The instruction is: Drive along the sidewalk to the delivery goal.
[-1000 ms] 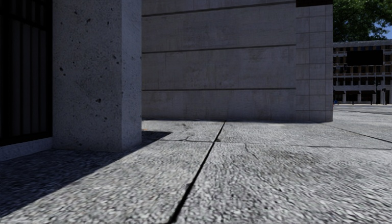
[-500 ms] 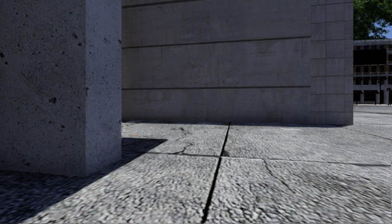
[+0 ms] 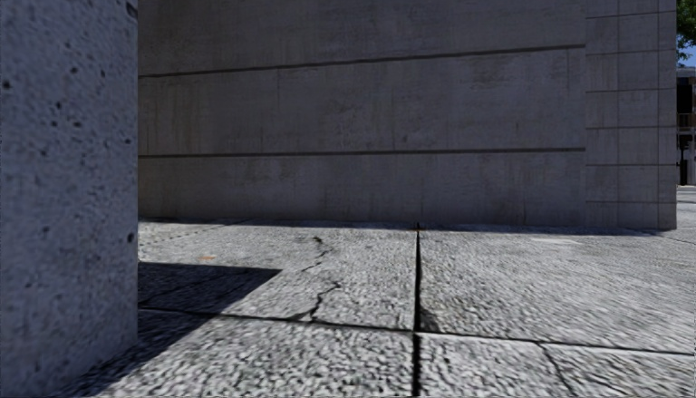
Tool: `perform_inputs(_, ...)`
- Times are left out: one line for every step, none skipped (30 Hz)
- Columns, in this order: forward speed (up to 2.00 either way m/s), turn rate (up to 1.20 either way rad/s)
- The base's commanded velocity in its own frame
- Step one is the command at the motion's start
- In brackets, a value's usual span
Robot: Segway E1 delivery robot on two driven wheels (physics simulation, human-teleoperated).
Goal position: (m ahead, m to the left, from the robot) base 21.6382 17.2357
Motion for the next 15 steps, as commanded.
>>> perform_inputs(2.0, 0.0)
perform_inputs(2.0, 0.0)
perform_inputs(2.0, 0.0)
perform_inputs(2.0, 0.0)
perform_inputs(2.0, 0.0)
perform_inputs(2.0, 0.0)
perform_inputs(2.0, 0.02)
perform_inputs(2.0, 0.02)
perform_inputs(2.0, 0.11)
perform_inputs(2.0, 0.17)
perform_inputs(2.0, 0.19)
perform_inputs(2.0, 0.21)
perform_inputs(2.0, 0.25)
perform_inputs(2.0, 0.31)
perform_inputs(2.0, 0.36)
